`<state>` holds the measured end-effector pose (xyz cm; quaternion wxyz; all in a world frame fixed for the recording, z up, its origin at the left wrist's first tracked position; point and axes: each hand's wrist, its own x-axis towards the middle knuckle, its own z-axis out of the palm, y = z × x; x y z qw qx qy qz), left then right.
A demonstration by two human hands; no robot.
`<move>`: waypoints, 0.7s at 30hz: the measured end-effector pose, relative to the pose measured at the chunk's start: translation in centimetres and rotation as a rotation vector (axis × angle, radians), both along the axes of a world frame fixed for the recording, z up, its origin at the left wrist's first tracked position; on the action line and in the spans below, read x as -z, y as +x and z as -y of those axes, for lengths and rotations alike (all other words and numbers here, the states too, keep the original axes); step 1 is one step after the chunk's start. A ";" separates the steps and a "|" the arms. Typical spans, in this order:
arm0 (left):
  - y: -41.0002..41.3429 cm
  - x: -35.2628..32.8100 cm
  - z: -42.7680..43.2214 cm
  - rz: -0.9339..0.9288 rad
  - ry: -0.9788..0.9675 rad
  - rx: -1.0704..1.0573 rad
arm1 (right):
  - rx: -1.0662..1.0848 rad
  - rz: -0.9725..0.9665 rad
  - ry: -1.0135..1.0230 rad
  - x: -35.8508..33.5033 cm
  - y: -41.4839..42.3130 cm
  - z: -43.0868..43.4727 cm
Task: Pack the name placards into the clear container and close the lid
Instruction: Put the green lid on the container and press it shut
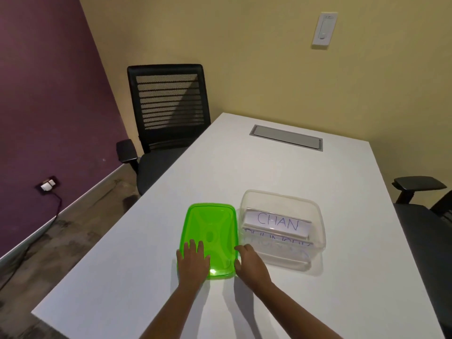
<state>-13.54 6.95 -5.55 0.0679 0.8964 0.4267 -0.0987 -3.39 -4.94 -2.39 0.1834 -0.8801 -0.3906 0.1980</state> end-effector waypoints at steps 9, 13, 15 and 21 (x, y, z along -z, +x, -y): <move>-1.4 0.8 -0.2 0.012 -0.134 -0.105 | 0.428 -0.507 0.043 1.8 0.0 -1.4; -1.6 0.6 -0.4 0.045 -0.156 -0.126 | 0.560 -0.719 0.149 2.4 0.4 -1.9; -1.9 0.5 -0.7 0.091 -0.174 -0.157 | 0.619 -0.834 0.182 2.2 0.3 -2.2; -1.8 -0.5 -1.3 0.264 -0.263 -0.312 | 0.454 -0.878 0.232 -0.5 -0.1 -4.2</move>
